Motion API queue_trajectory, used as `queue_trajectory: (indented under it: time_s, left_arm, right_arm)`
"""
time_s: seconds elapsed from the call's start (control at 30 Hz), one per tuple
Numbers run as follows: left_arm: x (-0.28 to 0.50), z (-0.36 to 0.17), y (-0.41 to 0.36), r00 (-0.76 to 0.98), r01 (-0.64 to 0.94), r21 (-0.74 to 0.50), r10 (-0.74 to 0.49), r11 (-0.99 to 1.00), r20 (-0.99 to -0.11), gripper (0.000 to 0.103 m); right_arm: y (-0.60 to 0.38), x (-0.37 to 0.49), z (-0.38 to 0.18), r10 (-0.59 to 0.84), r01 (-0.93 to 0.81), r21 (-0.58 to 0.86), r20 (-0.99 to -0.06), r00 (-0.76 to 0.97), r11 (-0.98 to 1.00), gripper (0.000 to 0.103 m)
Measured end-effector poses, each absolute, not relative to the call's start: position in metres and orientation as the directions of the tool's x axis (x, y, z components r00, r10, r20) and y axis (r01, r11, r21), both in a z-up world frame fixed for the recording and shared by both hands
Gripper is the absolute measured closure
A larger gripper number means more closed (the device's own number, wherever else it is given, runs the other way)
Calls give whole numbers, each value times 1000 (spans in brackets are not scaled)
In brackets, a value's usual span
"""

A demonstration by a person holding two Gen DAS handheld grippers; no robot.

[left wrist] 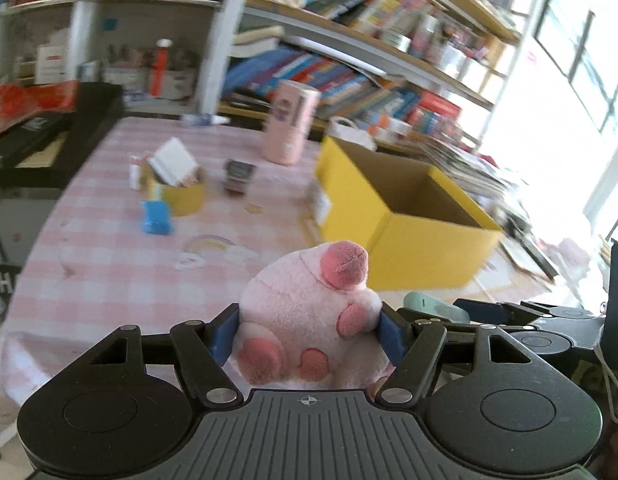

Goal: Organize objects
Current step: 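Carry the pig and eraser in both grippers over the yellow box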

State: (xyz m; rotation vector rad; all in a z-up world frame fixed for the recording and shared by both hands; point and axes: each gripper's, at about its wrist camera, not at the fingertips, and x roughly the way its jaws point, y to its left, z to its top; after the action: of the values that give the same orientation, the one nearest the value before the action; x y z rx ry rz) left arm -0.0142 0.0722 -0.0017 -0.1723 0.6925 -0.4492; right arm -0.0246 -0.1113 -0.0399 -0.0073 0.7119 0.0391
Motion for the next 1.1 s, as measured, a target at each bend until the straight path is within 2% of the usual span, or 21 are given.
queue_trajectory:
  time_s: [0.4, 1.1]
  left_arm:
    - [-28, 4, 29, 595, 522, -281, -579, 806, -557, 33]
    - [-26, 5, -18, 534, 616, -270, -644, 741, -548, 33]
  right_arm:
    - [-157, -76, -38, -130, 193, 22, -660, 740, 981, 37]
    - [-202, -94, -37, -200, 296, 31, -666, 718, 955, 37]
